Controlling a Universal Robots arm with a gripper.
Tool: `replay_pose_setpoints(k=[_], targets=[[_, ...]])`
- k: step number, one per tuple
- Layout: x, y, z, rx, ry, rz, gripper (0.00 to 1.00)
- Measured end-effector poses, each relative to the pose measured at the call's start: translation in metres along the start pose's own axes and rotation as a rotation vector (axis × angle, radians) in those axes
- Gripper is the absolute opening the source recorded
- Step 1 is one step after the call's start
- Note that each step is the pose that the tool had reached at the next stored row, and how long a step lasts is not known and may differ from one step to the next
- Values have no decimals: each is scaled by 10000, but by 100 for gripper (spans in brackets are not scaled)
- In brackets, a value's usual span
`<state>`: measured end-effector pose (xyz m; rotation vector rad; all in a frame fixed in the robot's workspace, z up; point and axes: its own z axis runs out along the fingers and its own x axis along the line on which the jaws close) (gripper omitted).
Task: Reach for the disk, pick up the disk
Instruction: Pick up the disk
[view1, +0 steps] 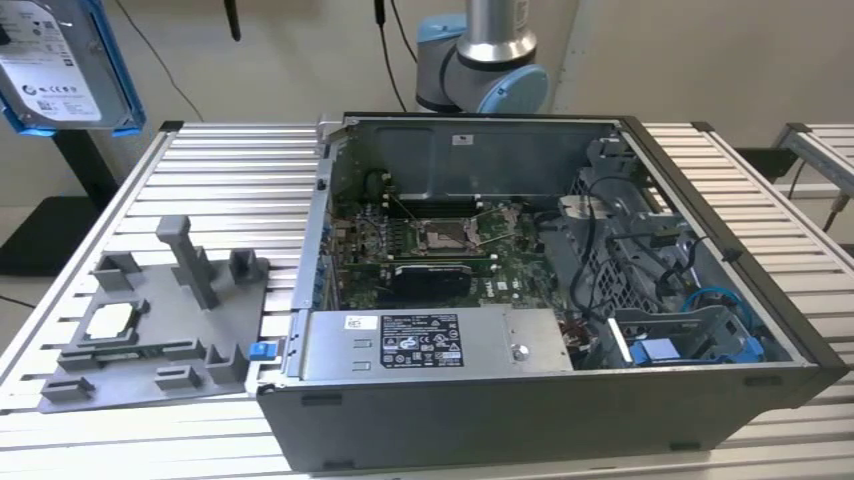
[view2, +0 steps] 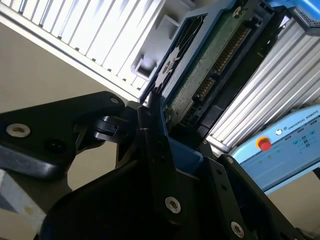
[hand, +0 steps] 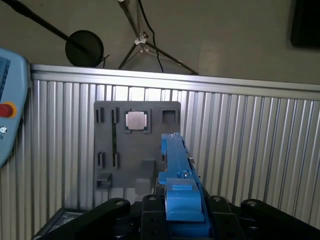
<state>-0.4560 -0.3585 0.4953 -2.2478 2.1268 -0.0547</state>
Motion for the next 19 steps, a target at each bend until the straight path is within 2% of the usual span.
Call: replay_pose_setpoints(k=[5,19], targets=[[2,-36,2,1,-1,0,0],[13,-253,15,0,-1,0,0]])
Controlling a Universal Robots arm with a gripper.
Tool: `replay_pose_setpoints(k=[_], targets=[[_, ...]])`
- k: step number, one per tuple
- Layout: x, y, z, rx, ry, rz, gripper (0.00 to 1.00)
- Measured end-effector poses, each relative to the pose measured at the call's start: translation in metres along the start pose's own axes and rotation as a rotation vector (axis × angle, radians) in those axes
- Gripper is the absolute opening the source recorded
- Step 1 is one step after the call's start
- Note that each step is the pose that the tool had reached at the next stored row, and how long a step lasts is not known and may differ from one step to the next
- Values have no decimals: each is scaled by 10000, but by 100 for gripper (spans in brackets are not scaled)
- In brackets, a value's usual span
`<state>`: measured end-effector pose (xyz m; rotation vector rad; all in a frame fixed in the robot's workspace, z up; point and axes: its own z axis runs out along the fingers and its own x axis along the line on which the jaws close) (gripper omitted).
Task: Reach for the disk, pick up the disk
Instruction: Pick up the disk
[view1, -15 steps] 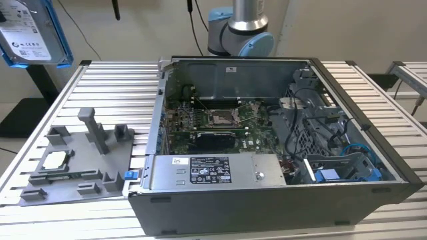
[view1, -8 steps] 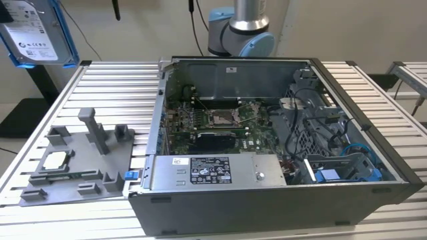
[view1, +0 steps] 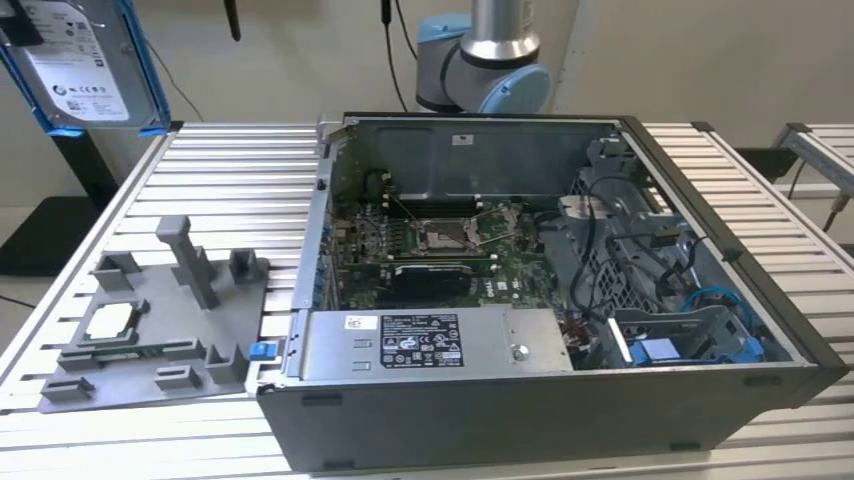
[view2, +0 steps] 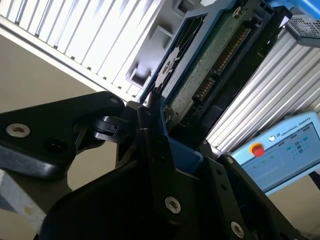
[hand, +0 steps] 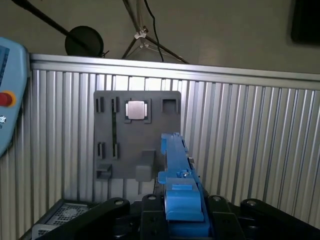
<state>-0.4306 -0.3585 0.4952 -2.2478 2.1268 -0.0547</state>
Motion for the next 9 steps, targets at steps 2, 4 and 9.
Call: replay_pose_setpoints(k=[2,4,9], targets=[[2,-29,1,-1,0,-1,0],[3,-56,3,-1,0,0,0],[6,-119,7,0,0,0,0]])
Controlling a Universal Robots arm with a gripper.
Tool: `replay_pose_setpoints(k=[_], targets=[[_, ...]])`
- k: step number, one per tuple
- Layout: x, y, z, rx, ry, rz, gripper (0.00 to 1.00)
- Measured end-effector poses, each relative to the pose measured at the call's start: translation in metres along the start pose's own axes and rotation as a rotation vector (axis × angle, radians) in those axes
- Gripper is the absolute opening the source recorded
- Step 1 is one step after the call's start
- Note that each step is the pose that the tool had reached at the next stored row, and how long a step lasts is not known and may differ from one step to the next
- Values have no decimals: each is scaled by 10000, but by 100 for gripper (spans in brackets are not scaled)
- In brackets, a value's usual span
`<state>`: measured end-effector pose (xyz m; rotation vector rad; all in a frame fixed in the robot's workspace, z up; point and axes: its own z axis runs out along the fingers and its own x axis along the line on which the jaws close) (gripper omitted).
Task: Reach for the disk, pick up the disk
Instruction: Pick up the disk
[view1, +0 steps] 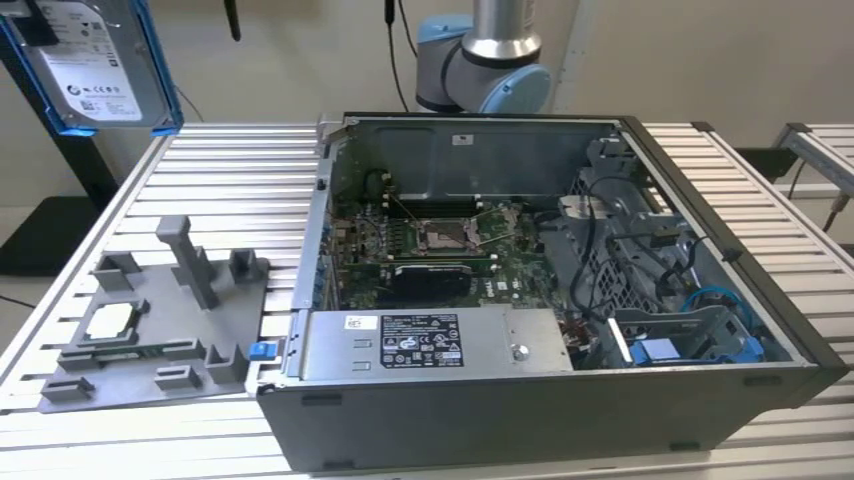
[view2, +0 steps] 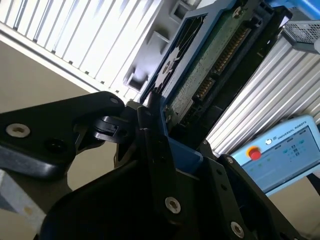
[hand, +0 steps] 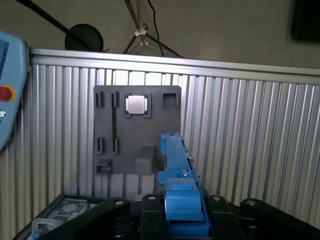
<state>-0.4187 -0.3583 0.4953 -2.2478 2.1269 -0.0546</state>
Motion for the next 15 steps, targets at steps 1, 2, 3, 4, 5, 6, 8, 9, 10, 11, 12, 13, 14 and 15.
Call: replay_pose_setpoints(k=[1,2,3,4,5,6,8,9,10,11,12,13,14,15], targets=[[1,-13,1,1,0,0,0],[1,-26,2,1,-1,0,0],[2,-39,2,0,0,-1,0],[3,-53,3,0,0,-1,0],[3,-67,4,1,0,0,0],[4,-79,5,0,0,0,0],[5,-103,6,0,0,0,0],[5,-115,7,0,0,-1,0],[6,-127,7,0,0,0,0],[6,-139,8,0,0,0,0],[7,-151,9,0,0,0,0],[7,-163,10,0,0,-1,0],[8,-175,10,0,0,0,0],[8,-188,11,0,0,0,0]])
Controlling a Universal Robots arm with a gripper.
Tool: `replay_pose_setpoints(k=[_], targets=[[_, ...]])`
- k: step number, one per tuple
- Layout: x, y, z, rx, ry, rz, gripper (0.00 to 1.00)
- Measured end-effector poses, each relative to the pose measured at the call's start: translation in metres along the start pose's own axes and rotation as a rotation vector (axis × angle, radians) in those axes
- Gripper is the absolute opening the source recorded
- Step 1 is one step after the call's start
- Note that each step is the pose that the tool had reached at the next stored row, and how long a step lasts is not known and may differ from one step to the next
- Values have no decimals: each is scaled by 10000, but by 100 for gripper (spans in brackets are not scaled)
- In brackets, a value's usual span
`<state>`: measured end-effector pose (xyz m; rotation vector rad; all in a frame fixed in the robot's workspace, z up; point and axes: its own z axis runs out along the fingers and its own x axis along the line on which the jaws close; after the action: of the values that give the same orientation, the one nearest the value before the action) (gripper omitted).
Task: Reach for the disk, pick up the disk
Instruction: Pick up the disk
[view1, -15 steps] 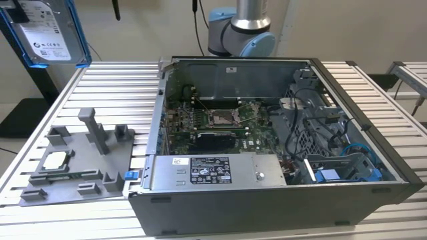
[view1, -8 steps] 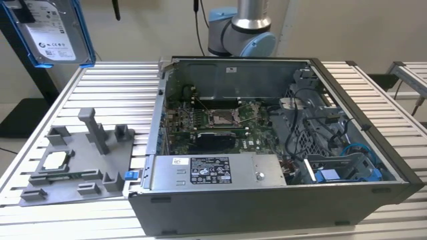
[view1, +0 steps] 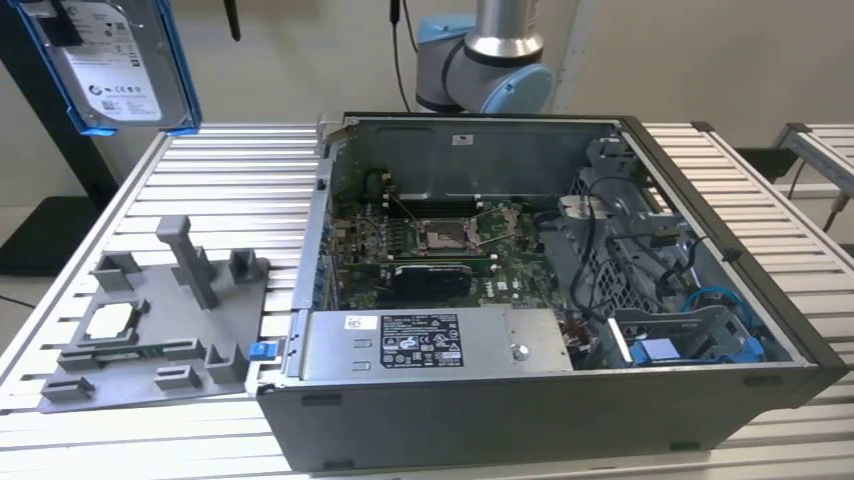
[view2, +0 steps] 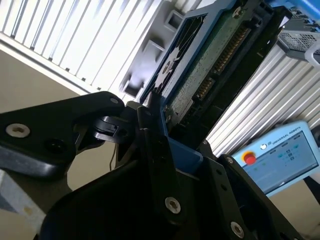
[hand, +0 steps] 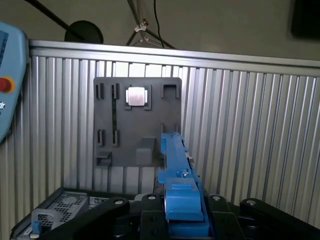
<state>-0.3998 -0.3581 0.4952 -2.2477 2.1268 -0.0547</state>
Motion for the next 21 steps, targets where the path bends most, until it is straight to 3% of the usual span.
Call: replay_pose_setpoints(k=[21], targets=[[11,-292,17,-1,0,0,0]])
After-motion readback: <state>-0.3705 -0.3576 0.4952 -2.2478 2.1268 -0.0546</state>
